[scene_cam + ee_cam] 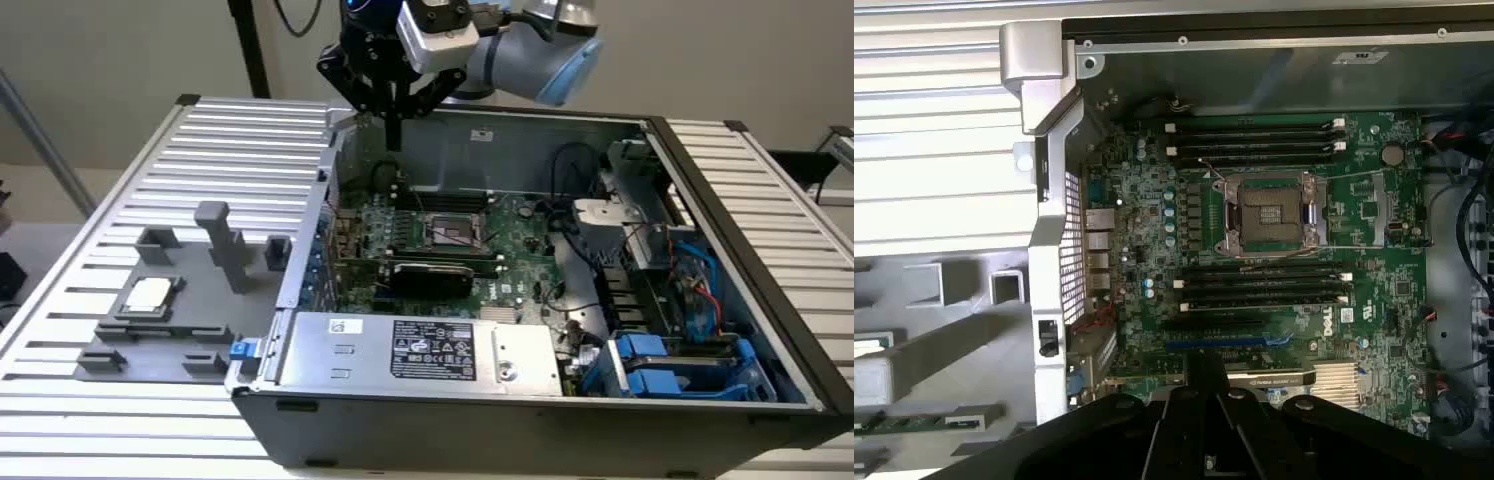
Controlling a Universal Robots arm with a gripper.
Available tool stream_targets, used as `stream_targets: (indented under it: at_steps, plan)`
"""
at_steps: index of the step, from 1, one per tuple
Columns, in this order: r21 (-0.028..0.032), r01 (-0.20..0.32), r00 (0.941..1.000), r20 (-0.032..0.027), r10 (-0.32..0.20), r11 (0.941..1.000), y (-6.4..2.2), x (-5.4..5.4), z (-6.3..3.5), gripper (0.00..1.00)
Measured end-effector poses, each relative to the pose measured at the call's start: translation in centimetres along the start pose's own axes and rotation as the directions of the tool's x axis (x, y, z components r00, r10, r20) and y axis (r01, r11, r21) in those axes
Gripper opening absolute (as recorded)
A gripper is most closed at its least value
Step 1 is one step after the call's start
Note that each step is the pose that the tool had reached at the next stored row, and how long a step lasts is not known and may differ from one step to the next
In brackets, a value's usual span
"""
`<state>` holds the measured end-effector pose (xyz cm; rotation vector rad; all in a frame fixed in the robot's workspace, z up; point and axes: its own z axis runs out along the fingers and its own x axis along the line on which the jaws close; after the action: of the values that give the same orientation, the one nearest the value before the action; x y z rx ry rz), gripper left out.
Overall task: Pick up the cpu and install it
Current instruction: 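Reach for the cpu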
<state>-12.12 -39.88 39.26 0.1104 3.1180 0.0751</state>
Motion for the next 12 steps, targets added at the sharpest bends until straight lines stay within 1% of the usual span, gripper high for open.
stream_targets:
  at_steps: [12]
  plan:
    - [0.0, 0.0, 1.0, 0.0, 0.0, 1.0, 0.0, 0.0, 0.0, 0.11]
